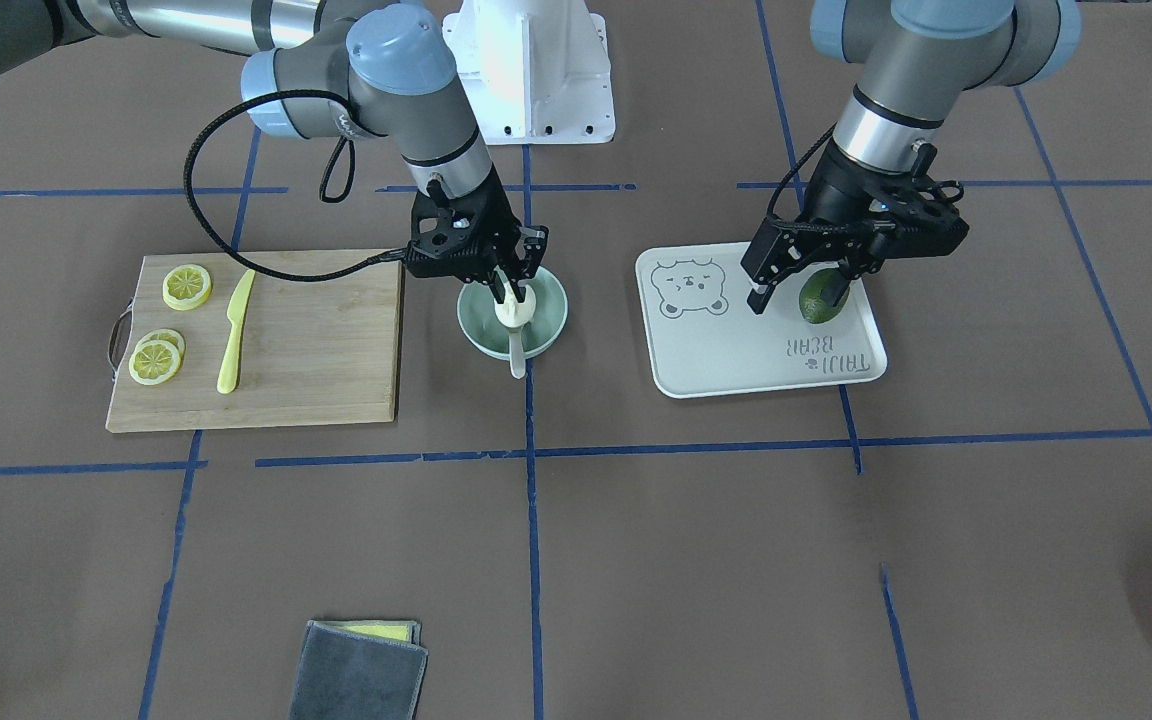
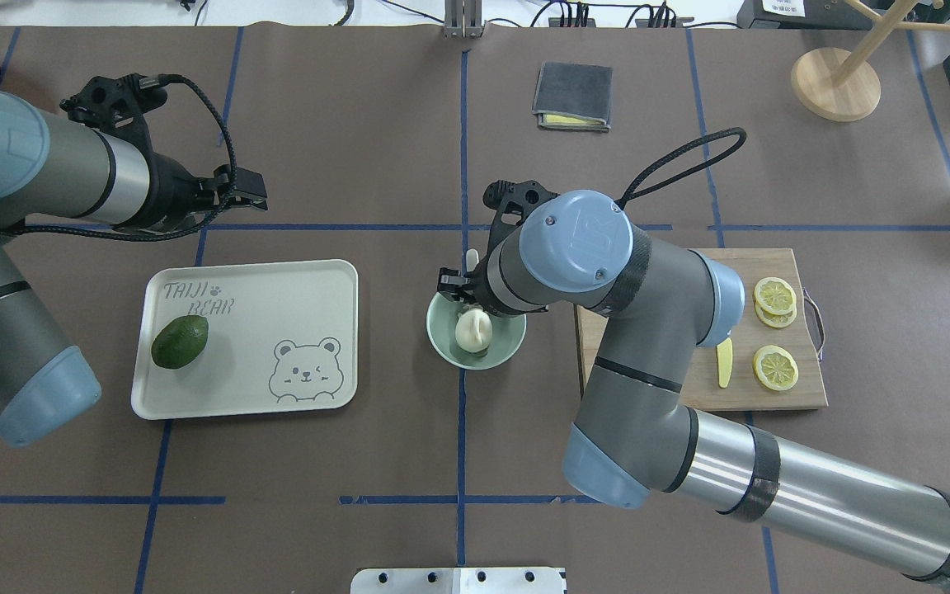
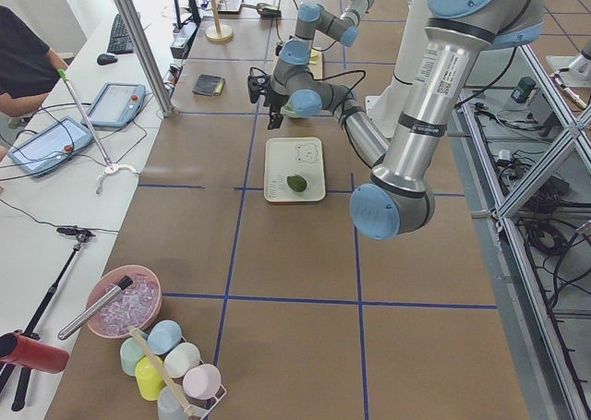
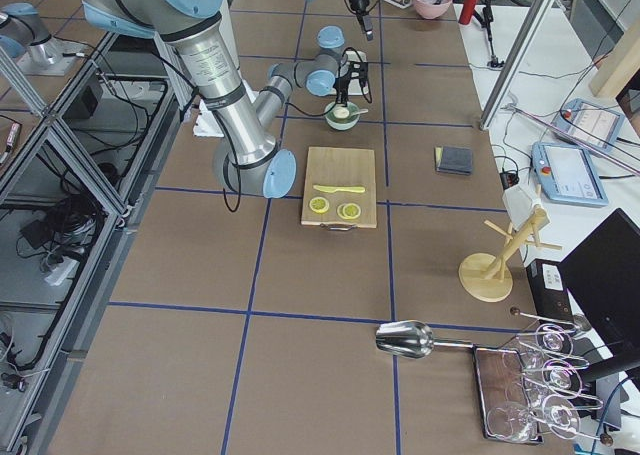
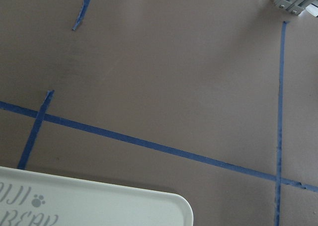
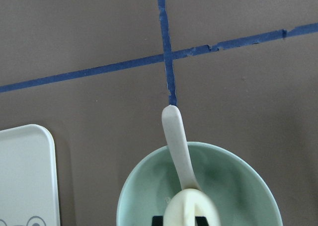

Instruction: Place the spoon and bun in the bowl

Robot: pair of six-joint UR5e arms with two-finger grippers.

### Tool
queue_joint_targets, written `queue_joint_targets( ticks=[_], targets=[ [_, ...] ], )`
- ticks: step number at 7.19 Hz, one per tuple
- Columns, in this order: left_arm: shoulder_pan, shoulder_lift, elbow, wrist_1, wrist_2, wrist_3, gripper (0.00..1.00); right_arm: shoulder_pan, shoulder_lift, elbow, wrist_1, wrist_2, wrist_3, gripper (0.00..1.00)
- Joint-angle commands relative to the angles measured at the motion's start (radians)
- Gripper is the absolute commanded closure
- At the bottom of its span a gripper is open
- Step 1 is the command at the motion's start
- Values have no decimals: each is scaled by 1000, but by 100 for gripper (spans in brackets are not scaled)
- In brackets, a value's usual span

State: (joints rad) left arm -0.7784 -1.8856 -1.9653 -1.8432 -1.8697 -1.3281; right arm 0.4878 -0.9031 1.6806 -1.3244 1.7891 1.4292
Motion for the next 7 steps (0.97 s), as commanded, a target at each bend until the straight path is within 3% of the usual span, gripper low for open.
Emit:
queue_joint_targets(
  ticks=[1,3,5,7],
  targets=[
    [-7,29,2,-2,0,68,0,18,6,-2,4,-2,0,1],
    [-73,66,2,-1,-5,192,0,64,1,17,-8,10,-12,0],
    [-203,132,11,-1,-176,402,0,161,-75,68,-19,102,-68,0],
    [-341,238,16,4,-230,653,0,291,-169,157,-143,202,-316,0]
  ],
)
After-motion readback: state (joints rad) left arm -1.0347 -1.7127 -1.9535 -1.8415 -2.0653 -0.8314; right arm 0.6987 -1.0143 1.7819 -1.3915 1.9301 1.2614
